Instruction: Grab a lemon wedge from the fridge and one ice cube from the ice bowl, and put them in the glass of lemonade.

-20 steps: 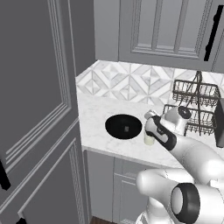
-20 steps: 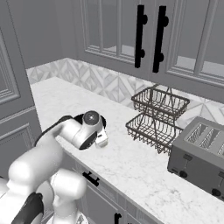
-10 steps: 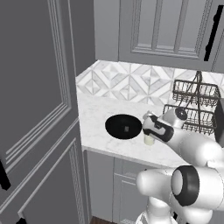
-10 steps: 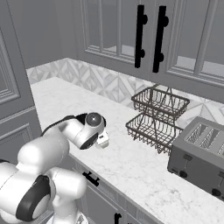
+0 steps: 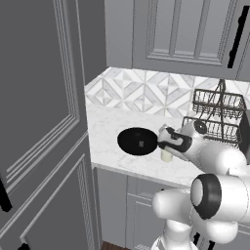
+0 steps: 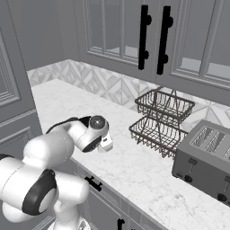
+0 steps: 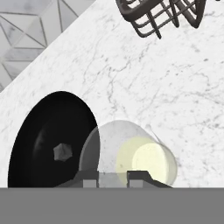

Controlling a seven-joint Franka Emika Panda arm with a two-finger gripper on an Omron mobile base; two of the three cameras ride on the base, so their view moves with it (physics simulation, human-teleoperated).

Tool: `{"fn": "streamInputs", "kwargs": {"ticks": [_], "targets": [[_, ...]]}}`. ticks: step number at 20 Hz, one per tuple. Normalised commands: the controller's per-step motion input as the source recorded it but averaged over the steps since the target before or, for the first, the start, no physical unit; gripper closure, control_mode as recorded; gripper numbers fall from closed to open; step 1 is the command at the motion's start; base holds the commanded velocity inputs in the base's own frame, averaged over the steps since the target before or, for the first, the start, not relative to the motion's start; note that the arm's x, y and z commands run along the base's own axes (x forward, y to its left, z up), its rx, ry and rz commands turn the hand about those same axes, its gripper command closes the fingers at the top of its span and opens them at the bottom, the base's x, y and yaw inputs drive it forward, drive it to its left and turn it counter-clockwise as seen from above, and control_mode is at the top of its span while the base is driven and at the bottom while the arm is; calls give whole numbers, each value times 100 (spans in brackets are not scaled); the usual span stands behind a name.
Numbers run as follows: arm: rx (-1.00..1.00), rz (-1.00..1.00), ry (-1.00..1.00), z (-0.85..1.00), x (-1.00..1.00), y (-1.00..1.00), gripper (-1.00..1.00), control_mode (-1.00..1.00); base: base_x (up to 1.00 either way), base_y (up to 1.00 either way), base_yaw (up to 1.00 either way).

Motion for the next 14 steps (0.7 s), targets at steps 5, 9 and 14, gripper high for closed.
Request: {"fn": "streamInputs", "kwargs": {"ticks": [5,9,14], "targets": [[0,0,0,-4,21,-4,100,-100,0,0,0],[0,0,0,-23,19,0,100,-100,0,0,0],[0,0,0,-29,11,0,100,-100,0,0,0]]}}
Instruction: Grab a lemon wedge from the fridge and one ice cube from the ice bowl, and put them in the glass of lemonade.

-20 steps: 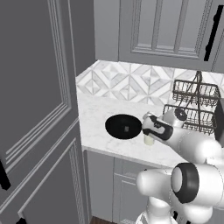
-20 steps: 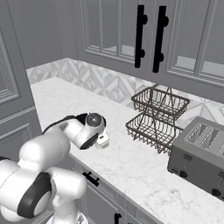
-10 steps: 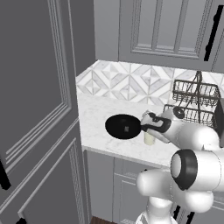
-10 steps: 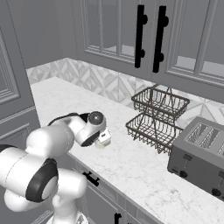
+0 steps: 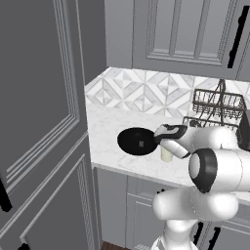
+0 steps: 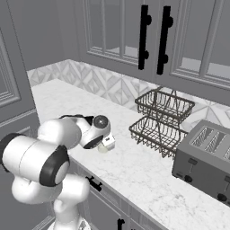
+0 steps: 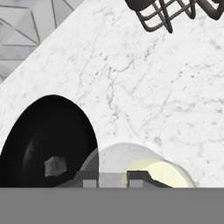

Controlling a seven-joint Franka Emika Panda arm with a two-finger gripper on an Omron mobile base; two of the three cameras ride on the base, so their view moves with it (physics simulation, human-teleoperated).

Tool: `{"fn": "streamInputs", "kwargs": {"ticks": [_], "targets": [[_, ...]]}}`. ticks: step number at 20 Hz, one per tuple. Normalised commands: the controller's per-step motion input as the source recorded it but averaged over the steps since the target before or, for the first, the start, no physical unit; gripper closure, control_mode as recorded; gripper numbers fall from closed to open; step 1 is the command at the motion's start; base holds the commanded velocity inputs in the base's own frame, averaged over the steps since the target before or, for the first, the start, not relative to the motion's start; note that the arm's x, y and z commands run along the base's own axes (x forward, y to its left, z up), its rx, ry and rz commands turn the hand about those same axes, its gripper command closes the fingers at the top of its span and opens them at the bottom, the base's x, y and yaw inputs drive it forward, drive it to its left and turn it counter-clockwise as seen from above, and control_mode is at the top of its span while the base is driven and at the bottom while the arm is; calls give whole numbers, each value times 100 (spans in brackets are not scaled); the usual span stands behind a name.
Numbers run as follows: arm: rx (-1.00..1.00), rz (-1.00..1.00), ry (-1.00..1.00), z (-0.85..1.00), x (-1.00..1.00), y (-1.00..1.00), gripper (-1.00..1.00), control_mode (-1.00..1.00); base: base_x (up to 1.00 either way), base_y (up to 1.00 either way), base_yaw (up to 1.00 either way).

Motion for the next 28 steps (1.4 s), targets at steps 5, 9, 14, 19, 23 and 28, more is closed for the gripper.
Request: {"fn": "streamInputs", "kwargs": {"ticks": [5,9,14,19,23,28], "targets": [[0,0,0,-23,8,0,100,-100,0,0,0],[0,0,0,-22,2,0,100,-100,0,0,0],[0,0,0,-5,-17,0,-100,-100,0,0,0],[0,-2,0,0,-8,1,-100,-100,0,0,0],[0,-5,0,4,0,0,-100,-100,0,0,0],[0,-6,0,5,0,3,-100,-100,0,0,0]]}}
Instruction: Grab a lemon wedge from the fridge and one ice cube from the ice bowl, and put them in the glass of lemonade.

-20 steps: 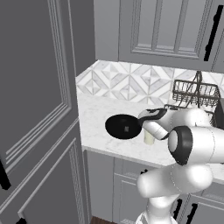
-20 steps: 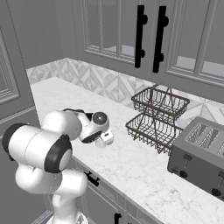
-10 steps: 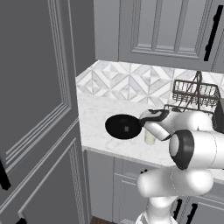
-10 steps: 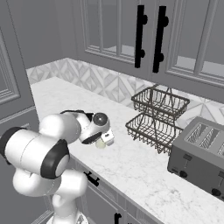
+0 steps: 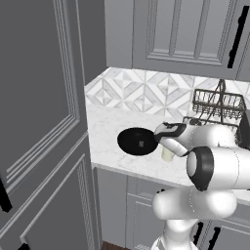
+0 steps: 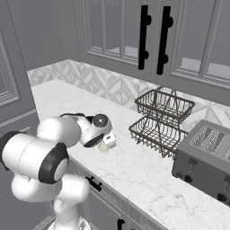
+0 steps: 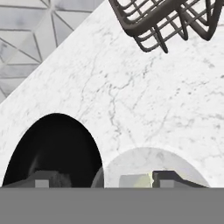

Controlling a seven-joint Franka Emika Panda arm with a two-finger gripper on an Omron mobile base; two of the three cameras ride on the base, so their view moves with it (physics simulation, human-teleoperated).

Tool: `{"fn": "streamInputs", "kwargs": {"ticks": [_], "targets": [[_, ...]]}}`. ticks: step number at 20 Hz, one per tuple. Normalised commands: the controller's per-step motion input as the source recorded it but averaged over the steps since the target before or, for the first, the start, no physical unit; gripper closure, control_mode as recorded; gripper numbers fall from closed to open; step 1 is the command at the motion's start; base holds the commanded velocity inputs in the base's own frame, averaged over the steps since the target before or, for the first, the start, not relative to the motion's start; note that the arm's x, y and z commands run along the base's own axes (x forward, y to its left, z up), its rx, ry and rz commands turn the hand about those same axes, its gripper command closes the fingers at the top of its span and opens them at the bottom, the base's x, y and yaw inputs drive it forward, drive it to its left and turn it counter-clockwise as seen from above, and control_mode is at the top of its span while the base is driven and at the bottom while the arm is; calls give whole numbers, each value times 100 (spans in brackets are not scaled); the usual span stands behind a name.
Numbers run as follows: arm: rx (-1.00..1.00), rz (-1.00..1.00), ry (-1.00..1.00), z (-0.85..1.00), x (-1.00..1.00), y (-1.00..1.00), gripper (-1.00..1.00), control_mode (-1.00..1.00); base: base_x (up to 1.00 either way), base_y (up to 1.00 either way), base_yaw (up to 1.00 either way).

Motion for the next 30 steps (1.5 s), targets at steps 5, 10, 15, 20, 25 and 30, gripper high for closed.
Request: {"fn": "streamInputs", "kwargs": {"ticks": [5,10,15,20,25,30], "targets": [[0,-7,0,10,0,4,-100,-100,0,0,0],[0,-2,-2,67,-14,0,-100,-100,0,0,0],[0,0,-1,74,-35,0,-100,-100,0,0,0],[0,4,9,61,-70,3,-100,-100,0,0,0],[-9,25,6,16,-92,50,-100,-100,0,0,0],[-18,32,0,21,-98,60,-100,-100,0,0,0]]}}
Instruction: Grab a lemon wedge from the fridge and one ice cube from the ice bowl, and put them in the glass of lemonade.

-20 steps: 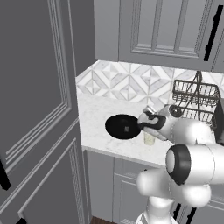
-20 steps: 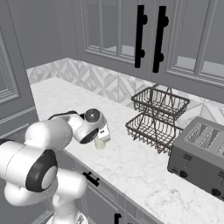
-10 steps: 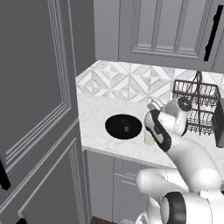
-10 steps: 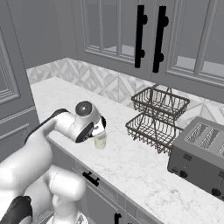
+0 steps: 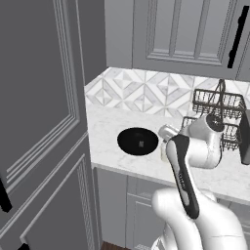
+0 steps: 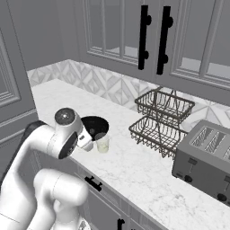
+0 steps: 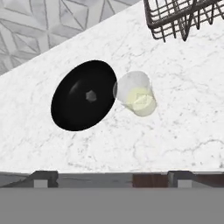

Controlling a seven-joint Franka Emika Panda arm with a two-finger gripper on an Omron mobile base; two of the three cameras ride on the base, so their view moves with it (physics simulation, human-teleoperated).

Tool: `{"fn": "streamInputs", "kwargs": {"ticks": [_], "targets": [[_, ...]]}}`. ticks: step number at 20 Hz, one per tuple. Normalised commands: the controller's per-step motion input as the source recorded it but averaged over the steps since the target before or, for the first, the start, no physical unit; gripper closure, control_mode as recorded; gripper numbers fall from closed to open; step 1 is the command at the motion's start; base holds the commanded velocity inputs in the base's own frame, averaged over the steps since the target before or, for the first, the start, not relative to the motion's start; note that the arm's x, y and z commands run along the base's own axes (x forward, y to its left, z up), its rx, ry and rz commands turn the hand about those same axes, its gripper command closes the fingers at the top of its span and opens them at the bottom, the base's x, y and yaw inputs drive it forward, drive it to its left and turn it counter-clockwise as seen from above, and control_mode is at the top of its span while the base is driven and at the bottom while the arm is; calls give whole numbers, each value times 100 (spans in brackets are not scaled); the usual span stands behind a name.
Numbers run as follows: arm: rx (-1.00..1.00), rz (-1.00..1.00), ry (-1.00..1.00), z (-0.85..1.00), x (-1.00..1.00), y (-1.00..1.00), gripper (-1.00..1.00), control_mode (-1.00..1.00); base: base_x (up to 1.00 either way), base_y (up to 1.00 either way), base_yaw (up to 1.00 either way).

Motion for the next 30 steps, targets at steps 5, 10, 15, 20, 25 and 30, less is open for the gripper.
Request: {"fn": "streamInputs", "kwargs": {"ticks": [5,10,15,20,25,30], "targets": [[-19,18,0,43,-100,13,-100,-100,0,0,0],[-14,14,0,37,-88,0,-100,-100,0,0,0],[-5,7,-3,-1,-22,0,-100,100,-49,0,11],[0,0,0,0,0,0,-100,100,-100,0,20],[0,0,0,0,0,0,-100,100,-100,4,33],[0,0,0,0,0,0,-100,100,-74,42,63]]}}
